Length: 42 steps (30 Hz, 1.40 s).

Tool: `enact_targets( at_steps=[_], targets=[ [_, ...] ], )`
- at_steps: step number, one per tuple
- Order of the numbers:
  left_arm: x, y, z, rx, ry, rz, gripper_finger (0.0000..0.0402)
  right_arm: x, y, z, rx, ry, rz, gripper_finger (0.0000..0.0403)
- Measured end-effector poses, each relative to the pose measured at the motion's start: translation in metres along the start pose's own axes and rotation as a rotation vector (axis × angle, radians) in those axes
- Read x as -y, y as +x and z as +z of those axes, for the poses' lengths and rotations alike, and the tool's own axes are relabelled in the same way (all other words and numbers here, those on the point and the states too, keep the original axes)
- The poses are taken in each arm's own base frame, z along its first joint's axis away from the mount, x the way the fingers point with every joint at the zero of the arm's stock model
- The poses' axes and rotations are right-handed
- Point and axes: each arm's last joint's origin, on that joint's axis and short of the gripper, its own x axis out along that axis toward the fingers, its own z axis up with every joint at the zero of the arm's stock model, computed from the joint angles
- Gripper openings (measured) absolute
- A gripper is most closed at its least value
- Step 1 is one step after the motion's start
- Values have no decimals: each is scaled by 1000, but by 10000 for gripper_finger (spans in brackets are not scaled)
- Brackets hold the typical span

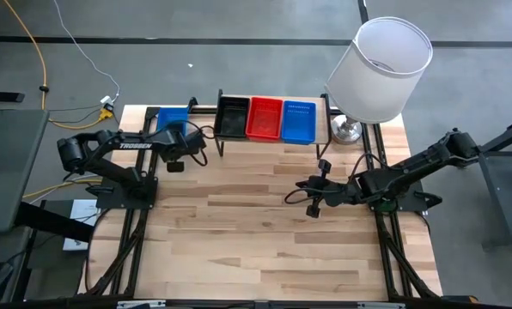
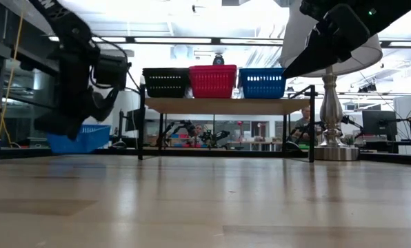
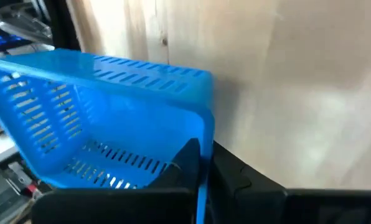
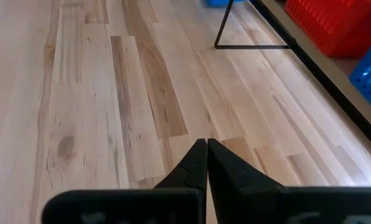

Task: Stack baskets on shelf by color
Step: Stack the blue bin on top of the blue bins on the shelf

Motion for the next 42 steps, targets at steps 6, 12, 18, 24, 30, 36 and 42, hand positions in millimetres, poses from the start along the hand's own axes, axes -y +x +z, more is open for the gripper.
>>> enact_targets(
  at_steps=[6,12,18,24,30,36,42],
  targets=[
    [-5,-29,5,11,13,-122,3,0,0,0,0,2,0,0],
    [-2,-62,8,27,62,-223,2,0,0,0,0,1,0,0],
    [4,-96,4,-20,88,-240,1,0,0,0,0,0,0,0],
    [3,-110,-1,-62,60,-202,1,0,0,0,0,0,0,0],
    [-6,-117,-8,-125,10,-56,1,0,0,0,-1,-1,0,0],
    [-21,-136,-6,-52,-87,140,1,0,0,0,1,-2,-8,0],
    [-26,-175,-4,129,-129,293,0,1,0,0,6,3,-32,0]
  ],
)
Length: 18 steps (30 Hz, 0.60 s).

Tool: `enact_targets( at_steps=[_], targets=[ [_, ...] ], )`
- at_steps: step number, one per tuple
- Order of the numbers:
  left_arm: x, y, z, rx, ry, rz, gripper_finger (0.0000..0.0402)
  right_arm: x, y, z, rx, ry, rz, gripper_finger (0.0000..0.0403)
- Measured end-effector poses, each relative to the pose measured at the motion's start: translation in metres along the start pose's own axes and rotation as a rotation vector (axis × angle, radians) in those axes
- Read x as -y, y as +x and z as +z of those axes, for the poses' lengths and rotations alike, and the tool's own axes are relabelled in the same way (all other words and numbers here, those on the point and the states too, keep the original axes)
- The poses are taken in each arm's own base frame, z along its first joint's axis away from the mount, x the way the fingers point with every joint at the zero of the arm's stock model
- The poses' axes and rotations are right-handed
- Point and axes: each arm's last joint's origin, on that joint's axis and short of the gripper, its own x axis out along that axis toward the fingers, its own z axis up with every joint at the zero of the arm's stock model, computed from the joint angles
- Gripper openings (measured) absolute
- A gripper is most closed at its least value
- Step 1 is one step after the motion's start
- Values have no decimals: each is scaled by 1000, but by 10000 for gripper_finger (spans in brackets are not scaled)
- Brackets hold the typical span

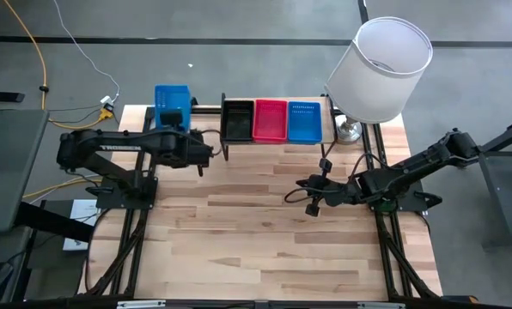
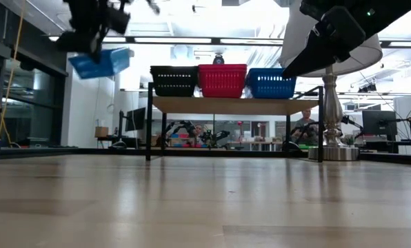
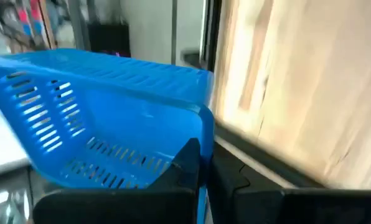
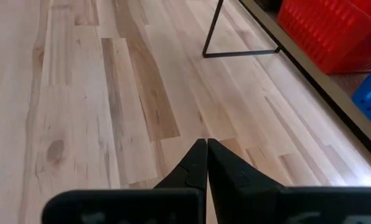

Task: Stack baskets on shelf by color
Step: Stack the blue bin on top of the blue bins on the shelf

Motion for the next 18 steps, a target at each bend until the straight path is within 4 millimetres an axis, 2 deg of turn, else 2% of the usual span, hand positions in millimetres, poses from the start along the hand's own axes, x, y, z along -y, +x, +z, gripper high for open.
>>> enact_targets(
  at_steps=[10,14,18],
  targets=[
    [-7,-82,5,421,-114,55,0,1,-1,6,62,3,-73,0],
    [-4,-111,14,620,-137,24,0,-5,-9,22,143,-41,-89,0],
    [-5,-134,30,810,-170,-6,0,-15,-24,45,245,-106,-95,0]
  ],
)
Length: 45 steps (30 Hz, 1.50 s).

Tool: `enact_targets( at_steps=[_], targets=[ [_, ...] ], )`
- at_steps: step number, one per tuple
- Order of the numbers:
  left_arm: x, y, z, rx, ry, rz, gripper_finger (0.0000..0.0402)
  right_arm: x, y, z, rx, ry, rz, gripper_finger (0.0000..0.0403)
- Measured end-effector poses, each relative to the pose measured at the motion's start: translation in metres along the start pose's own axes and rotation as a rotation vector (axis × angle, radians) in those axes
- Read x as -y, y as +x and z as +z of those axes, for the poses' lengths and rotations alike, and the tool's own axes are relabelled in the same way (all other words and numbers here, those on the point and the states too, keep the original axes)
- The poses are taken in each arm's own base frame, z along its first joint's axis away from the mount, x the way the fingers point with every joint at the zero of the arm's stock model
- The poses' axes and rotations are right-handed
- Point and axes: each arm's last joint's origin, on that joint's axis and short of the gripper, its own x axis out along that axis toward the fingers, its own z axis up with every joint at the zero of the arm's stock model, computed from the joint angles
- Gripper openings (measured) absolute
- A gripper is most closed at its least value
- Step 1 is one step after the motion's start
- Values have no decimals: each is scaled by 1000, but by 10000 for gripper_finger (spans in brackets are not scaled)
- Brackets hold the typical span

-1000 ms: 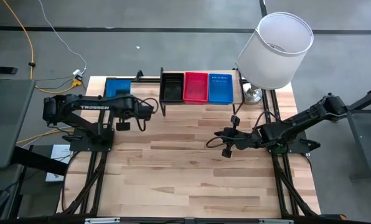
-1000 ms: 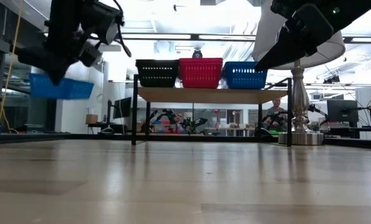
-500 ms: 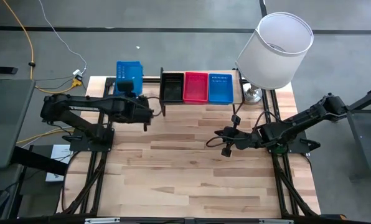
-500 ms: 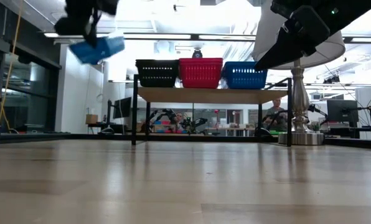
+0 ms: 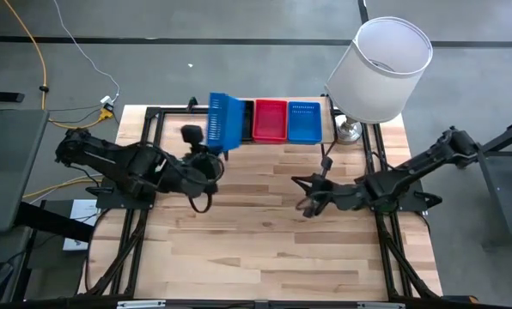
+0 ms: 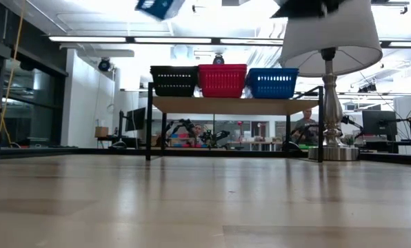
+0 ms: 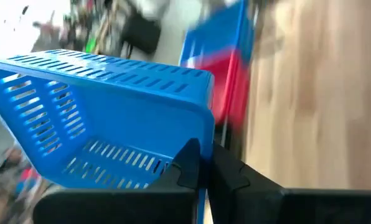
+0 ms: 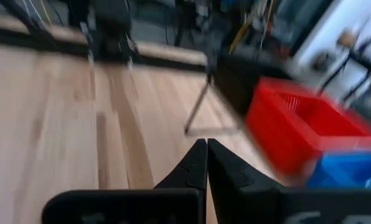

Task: Stack baskets on shelf by color
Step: Stack the blue bin on top of the blue bins on the shelf

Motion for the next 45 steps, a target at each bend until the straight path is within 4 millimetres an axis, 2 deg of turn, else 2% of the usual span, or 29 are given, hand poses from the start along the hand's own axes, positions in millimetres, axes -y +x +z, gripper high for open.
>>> enact_targets(
  at_steps=[4,7,11,16,21,25,32,36,45],
  targets=[
    [-5,8,25,168,-71,-35,0,-7,-15,26,105,-63,-21,0],
    [-9,23,40,289,-133,-48,0,-10,-27,39,148,-96,-61,0],
    [-7,54,54,384,-191,-83,0,-16,-42,44,164,-131,-91,0],
    [13,103,67,420,-292,-95,0,-22,-57,44,152,-151,-174,0],
    [40,154,66,349,-279,-56,0,-24,-70,43,139,-154,-245,0],
    [50,182,58,273,-319,-47,0,-24,-77,42,139,-168,-248,0],
    [44,195,58,344,-389,-81,0,-25,-79,39,128,-186,-251,0],
    [39,198,58,411,-353,-137,0,-26,-78,36,122,-182,-248,0],
    [26,215,45,402,-330,-206,0,-26,-78,31,110,-176,-242,0]
  ],
)
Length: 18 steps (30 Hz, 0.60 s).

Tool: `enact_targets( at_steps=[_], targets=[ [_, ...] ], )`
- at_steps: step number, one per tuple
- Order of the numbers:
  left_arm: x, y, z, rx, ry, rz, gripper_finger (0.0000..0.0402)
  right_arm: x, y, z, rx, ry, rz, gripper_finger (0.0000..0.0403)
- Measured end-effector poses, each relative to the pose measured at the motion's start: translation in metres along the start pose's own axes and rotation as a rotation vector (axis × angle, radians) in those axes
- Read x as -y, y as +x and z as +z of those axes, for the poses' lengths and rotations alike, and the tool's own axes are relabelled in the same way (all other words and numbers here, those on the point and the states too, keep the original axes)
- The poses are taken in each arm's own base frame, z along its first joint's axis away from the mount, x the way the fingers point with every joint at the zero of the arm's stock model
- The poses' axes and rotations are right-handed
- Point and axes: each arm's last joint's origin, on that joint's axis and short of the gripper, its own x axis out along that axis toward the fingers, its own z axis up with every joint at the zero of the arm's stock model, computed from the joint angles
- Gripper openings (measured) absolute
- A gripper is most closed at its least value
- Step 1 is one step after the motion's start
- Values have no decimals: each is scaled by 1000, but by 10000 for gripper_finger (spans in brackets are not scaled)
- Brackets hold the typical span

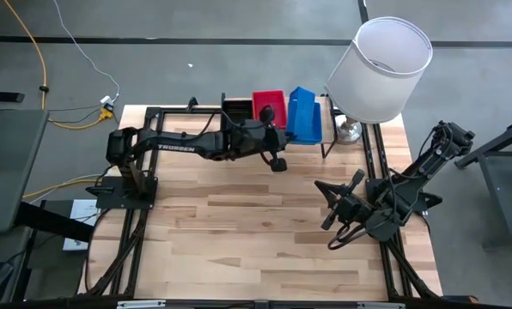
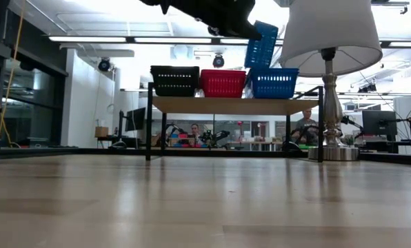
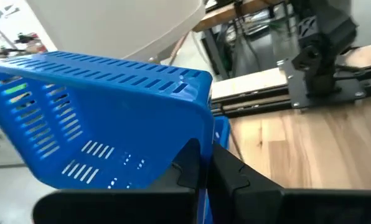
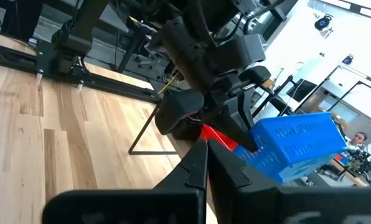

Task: Stack baskets on shelf by color
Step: Stack the blue bin on top of the blue bins on the shelf

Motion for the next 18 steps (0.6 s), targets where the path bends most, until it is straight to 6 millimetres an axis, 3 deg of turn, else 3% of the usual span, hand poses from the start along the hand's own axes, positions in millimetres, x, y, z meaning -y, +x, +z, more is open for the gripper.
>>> enact_targets(
  at_steps=[10,18],
  targets=[
    [-9,3,-6,-12,-21,-24,2,0,0,-1,-2,-6,0,0],
    [-9,3,-6,-29,-2,3,32,0,0,-2,-4,5,1,0]
  ],
)
